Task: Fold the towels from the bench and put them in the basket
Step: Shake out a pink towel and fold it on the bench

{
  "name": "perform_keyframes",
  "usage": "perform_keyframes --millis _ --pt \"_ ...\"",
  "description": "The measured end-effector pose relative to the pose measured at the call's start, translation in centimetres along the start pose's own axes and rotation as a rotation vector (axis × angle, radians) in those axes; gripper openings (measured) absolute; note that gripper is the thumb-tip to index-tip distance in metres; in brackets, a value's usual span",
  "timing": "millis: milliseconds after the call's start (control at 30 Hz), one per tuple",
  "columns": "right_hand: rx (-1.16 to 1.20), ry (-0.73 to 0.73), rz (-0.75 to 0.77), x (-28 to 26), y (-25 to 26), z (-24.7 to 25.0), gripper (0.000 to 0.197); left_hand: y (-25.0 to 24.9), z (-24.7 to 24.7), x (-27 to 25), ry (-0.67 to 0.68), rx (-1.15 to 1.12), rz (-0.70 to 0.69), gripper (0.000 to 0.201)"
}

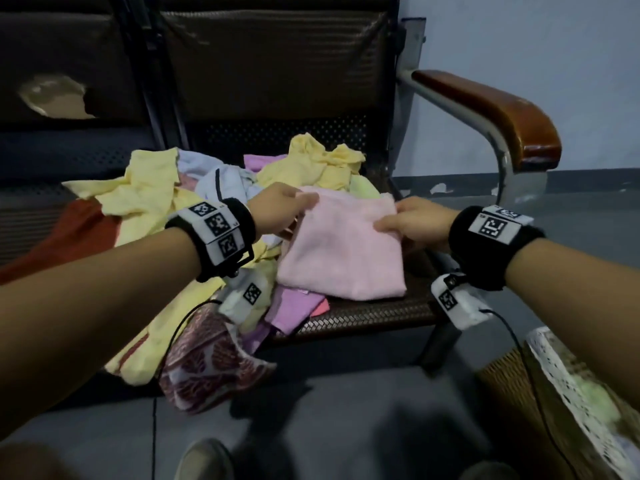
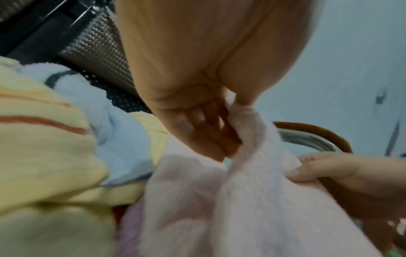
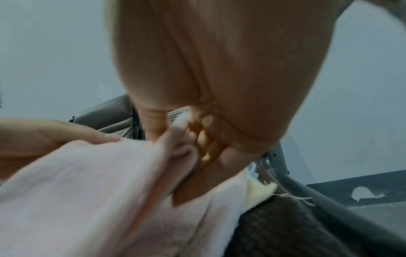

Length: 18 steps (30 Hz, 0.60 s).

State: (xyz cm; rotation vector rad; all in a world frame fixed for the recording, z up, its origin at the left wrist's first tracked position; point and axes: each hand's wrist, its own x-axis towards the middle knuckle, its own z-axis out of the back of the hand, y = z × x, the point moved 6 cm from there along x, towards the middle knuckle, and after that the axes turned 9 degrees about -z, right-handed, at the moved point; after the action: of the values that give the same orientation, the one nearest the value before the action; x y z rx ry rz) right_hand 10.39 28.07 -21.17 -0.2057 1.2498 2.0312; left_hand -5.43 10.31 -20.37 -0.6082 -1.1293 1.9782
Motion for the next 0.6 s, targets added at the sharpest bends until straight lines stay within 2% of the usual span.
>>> perform_keyframes --millis 100,167,267,367,400,467,500,533,567,600 --pt "0.026 -0.234 0.135 2.4 1.1 1.3 0.011 0.6 0.8 3.1 -0.185 -0.014 -0.011 0.040" --pt "-0.002 -0.329 0.172 3.5 1.6 1.6 0.012 1.3 1.6 4.5 -0.291 0.026 0.015 0.043" --pt "-0.105 -0.388 0.173 5.0 2.0 1.3 0.015 2.7 2.0 5.8 -0.342 0.041 0.082 0.044" --pt "-0.283 -0.438 0.166 5.1 1.9 0.9 0.046 3.1 2.2 6.0 -0.344 0.016 0.097 0.033" --pt "-0.331 -0.448 0.212 4.5 2.1 0.7 0.052 3.0 2.5 5.9 -0.363 -0.008 0.070 0.028" --pt "-0.398 -0.420 0.384 2.6 2.7 -0.1 0.046 1.9 3.6 4.5 -0.414 0.045 -0.053 0.024" --pt "-0.457 -0.365 0.468 1.5 2.9 -0.7 0.038 1.1 3.7 3.5 -0.400 0.086 -0.128 0.017" --pt "-0.546 -0.288 0.526 0.6 2.7 -1.6 0.035 0.5 3.4 2.5 -0.330 0.094 -0.192 0.009" --pt "-0.648 -0.210 0.553 -0.2 2.2 -2.6 0.041 0.1 2.6 1.4 -0.205 0.081 -0.226 0.006" --pt "-0.742 -0.142 0.555 -0.7 1.5 -3.5 0.052 0.1 1.5 0.4 -0.058 0.093 -0.233 0.012"
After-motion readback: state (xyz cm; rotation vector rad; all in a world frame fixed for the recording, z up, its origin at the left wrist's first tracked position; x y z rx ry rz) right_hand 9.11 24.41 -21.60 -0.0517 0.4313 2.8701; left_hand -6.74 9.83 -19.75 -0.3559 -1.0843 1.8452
